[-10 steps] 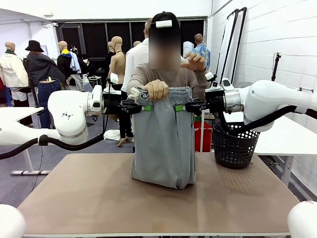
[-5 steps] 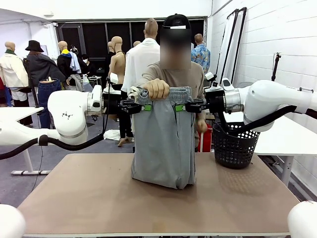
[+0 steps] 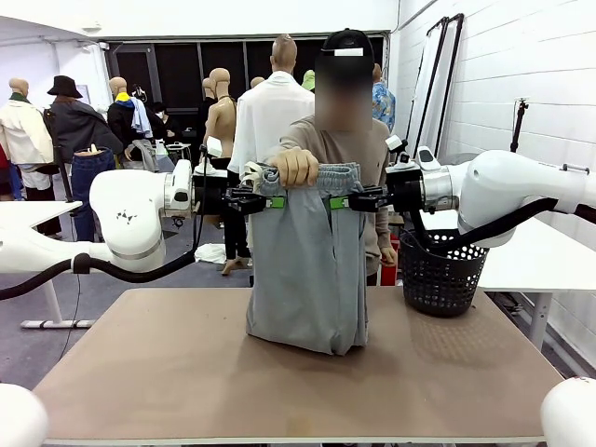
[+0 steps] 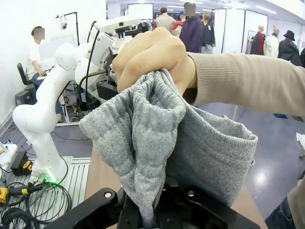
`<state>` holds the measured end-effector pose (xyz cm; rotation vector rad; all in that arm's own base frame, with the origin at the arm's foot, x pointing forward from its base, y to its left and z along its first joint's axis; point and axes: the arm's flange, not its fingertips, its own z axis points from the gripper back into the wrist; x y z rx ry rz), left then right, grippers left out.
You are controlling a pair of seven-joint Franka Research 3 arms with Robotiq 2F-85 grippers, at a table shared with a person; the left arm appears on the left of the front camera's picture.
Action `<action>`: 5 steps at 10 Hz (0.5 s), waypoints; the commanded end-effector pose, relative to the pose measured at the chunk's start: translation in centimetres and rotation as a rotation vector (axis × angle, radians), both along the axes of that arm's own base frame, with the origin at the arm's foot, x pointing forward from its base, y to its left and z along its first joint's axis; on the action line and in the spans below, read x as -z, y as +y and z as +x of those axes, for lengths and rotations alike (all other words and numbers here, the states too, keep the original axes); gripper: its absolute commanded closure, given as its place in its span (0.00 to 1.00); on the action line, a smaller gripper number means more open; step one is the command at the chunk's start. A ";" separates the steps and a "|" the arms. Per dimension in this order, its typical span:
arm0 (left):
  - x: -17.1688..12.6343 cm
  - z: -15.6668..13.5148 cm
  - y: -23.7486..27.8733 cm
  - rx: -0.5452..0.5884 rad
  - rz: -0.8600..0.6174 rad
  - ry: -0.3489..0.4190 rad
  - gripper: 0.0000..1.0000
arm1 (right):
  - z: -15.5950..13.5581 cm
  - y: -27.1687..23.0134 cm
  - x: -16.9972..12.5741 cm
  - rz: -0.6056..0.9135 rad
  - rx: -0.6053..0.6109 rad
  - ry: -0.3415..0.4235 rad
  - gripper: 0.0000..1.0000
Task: Fold the training pants.
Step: Release the ends of the Training pants and then grab the overlapped ends.
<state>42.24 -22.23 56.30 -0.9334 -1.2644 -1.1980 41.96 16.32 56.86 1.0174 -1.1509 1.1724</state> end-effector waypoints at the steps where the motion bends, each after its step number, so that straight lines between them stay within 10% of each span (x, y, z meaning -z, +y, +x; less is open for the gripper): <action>1: -0.2 -0.1 -0.2 -0.001 0.006 0.004 1.00 | -0.1 0.1 -0.1 -0.002 -0.001 -0.002 1.00; 5: -0.2 -0.1 -0.2 -0.001 0.006 0.004 1.00 | -0.1 0.1 -0.1 -0.002 -0.001 -0.002 1.00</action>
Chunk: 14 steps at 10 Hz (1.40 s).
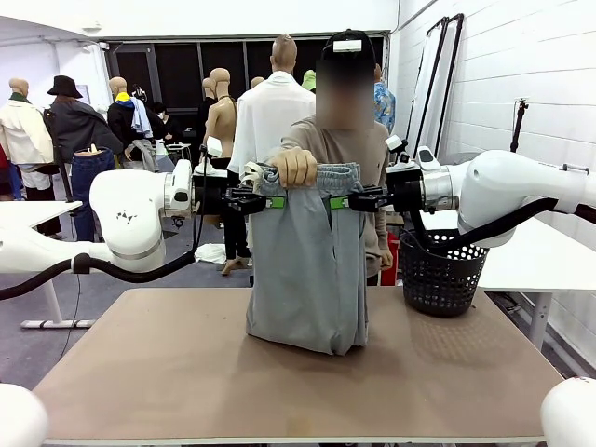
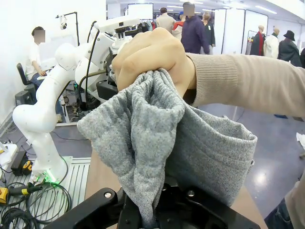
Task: Fold the training pants.
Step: Release the ends of the Training pants and then grab the overlapped ends.
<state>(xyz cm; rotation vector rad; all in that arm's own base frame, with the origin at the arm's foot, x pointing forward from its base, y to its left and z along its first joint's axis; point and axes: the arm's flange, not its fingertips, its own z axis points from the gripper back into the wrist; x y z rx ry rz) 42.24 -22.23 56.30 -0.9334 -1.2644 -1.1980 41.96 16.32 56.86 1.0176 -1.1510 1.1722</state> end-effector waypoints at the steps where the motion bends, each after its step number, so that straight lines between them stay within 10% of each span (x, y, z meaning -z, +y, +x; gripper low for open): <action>1: -0.2 -0.1 -0.2 -0.001 0.006 0.004 1.00 | -0.1 0.1 -0.1 -0.003 -0.001 -0.002 1.00; 14: -0.2 -0.1 -0.2 -0.001 0.006 0.004 1.00 | -0.1 0.1 -0.1 -0.003 -0.001 -0.002 1.00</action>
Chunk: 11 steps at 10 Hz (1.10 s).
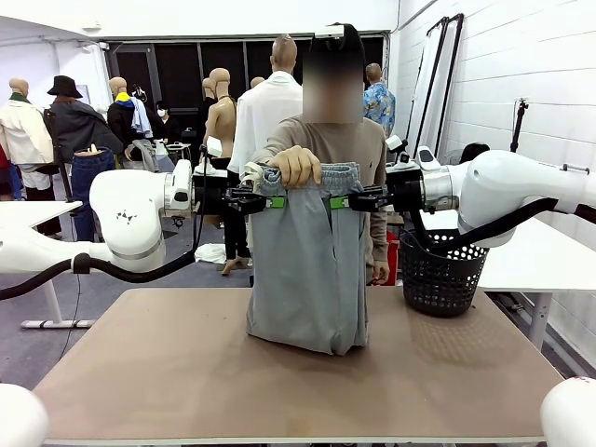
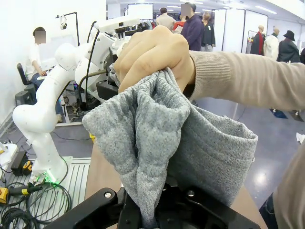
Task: Fold the training pants.
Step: Release the ends of the Training pants and then grab the overlapped ends.
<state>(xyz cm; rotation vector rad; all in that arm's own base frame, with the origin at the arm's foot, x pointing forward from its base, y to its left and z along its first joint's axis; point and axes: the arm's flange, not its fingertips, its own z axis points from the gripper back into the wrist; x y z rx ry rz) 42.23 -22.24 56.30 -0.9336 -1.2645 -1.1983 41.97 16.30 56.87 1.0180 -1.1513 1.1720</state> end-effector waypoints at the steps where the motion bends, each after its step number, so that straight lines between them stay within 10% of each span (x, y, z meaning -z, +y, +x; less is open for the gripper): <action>1: 0.0 0.0 0.0 0.000 0.000 0.000 1.00 | 0.0 0.0 0.0 0.000 0.000 0.000 0.97; 6: -0.2 0.4 0.5 -0.018 -0.005 0.014 0.02 | 0.6 -0.5 0.1 -0.003 -0.001 0.041 0.00; 11: -0.2 0.3 1.2 -0.030 0.005 0.030 0.00 | 1.0 -1.3 -0.3 0.000 0.017 0.058 0.00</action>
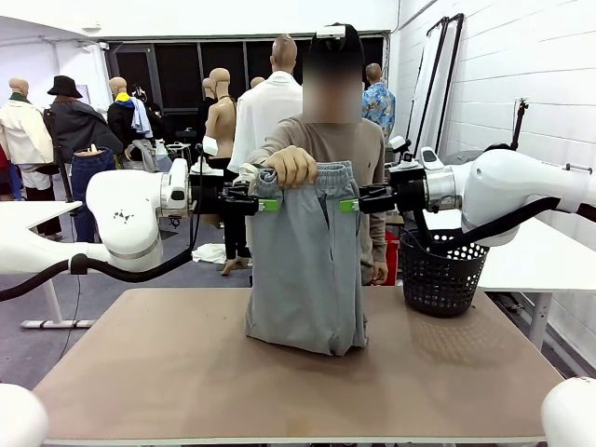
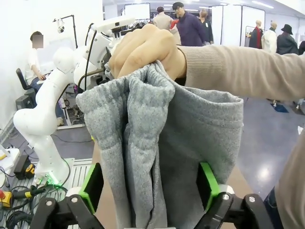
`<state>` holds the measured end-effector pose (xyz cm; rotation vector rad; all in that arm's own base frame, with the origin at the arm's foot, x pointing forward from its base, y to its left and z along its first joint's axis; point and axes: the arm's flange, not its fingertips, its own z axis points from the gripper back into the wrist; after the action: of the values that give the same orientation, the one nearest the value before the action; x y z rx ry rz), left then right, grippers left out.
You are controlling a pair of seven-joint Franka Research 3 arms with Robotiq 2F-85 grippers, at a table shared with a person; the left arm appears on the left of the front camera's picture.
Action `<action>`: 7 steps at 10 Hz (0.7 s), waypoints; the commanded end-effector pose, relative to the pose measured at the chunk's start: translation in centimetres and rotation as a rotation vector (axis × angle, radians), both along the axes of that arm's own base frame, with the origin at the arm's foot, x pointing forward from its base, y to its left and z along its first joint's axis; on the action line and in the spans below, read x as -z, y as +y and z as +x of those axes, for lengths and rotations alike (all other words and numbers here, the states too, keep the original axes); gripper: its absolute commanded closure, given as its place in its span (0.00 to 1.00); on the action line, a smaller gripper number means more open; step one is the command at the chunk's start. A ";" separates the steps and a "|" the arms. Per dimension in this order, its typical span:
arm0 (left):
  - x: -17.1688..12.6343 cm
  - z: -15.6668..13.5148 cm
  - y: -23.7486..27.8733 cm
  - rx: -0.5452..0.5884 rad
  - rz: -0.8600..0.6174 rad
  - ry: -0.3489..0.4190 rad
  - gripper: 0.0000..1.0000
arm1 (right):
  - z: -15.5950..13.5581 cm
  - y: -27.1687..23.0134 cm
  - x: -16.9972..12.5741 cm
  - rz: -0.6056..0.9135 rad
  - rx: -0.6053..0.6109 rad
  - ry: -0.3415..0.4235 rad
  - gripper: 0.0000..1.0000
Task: Fold the training pants.
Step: Release the ends of the Training pants and then grab the overlapped ends.
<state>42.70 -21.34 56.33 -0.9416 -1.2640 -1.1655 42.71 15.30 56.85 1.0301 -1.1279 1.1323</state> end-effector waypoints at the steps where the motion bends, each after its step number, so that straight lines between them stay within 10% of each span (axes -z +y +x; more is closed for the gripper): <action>1: -0.2 -0.4 0.7 -0.025 0.019 0.009 0.00 | 0.2 -0.5 -0.5 -0.002 0.009 0.017 0.00; 7: -0.6 -1.9 2.4 -0.084 0.022 -0.006 0.00 | 0.1 -1.8 -1.1 -0.004 0.046 0.006 0.00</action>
<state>41.59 -19.16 56.74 -0.8964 -1.2827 -1.1436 43.11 13.75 57.40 1.0061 -1.1506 1.1059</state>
